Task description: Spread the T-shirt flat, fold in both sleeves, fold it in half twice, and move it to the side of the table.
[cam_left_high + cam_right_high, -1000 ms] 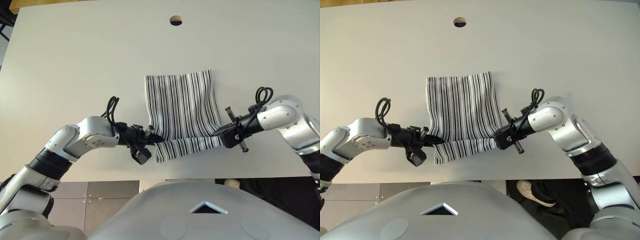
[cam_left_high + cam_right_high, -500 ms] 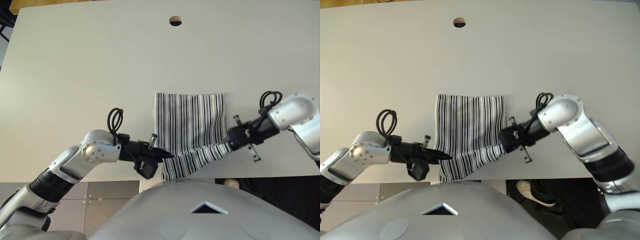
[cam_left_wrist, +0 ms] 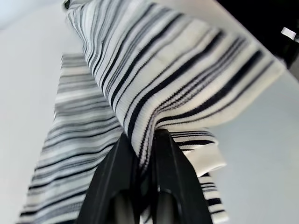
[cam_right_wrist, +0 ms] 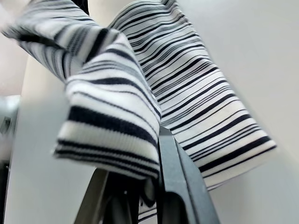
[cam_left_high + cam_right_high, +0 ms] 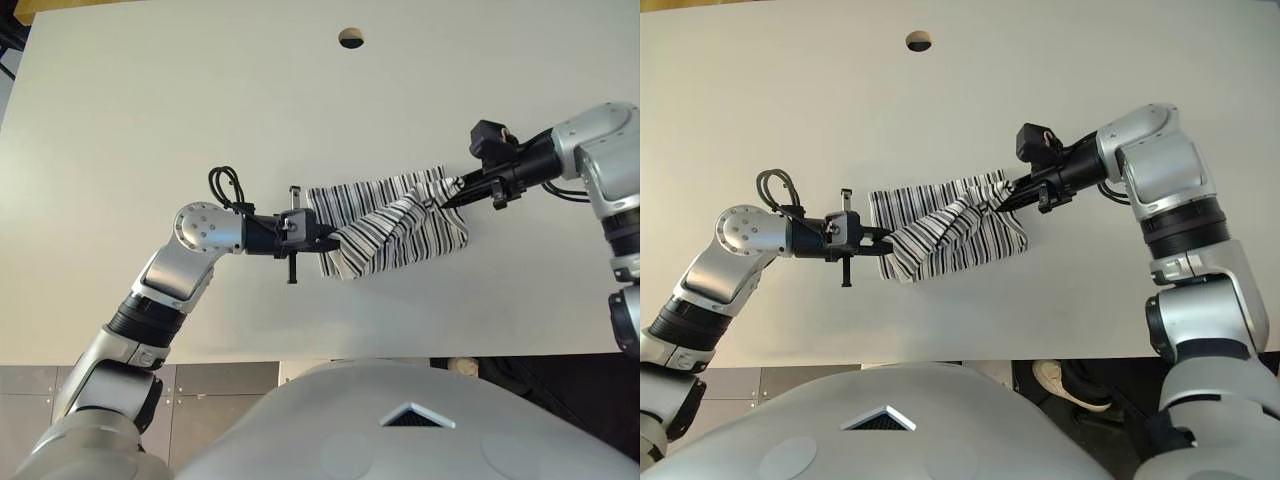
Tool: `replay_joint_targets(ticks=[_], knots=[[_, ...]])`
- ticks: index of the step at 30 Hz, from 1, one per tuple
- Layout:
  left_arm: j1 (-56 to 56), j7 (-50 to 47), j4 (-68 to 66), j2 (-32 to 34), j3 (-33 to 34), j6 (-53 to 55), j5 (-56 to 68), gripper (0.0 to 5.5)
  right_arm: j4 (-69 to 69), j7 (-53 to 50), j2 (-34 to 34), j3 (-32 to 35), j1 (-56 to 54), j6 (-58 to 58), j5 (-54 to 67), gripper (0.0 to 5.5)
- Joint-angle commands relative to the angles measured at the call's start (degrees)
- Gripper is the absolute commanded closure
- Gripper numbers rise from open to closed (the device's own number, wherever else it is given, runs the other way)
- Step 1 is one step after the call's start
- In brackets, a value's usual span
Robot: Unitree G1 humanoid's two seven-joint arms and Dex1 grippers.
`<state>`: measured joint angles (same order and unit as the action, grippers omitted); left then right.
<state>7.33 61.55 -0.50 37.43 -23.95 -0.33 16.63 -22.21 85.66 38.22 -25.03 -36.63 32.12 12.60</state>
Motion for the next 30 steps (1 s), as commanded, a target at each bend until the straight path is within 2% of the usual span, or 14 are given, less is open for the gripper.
replay_joint_targets(ticks=[1,5,6,7,11,17,25,30], knots=[[2.68,-0.71,-7.19,-2.67,3.31,5.09,0.81,5.40,-6.21,-0.34,-2.90,1.18,-6.00,2.52,-0.82,5.26],[5.82,-2.16,-13.97,-6.11,7.23,11.45,2.59,5.40,-14.08,-2.86,-6.79,0.89,-11.16,2.19,-3.46,5.26],[6.95,-2.96,-16.11,-6.94,8.34,12.83,2.75,5.40,-17.73,-4.01,-8.46,1.25,-13.20,2.18,-4.10,4.97],[7.79,-3.29,-17.71,-7.60,9.31,14.22,3.08,5.06,-21.10,-4.99,-9.89,1.71,-14.95,2.18,-4.57,4.87],[9.23,-4.34,-20.16,-9.54,12.01,18.18,3.74,4.38,-33.30,-7.82,-14.05,3.44,-20.73,0.31,-6.71,4.04],[9.65,-4.37,-19.59,-11.74,15.31,20.51,4.40,3.58,-48.18,-17.86,-17.07,8.29,-25.16,-5.71,-10.01,3.07],[12.01,-5.78,-20.82,-14.48,20.33,20.64,5.48,2.35,-52.72,-24.64,-16.43,11.77,-24.62,-11.39,-14.48,1.65],[14.92,-6.33,-23.47,-13.11,25.56,19.20,6.41,1.61,-52.75,-25.84,-15.41,14.22,-26.68,-13.90,-15.52,0.80]])
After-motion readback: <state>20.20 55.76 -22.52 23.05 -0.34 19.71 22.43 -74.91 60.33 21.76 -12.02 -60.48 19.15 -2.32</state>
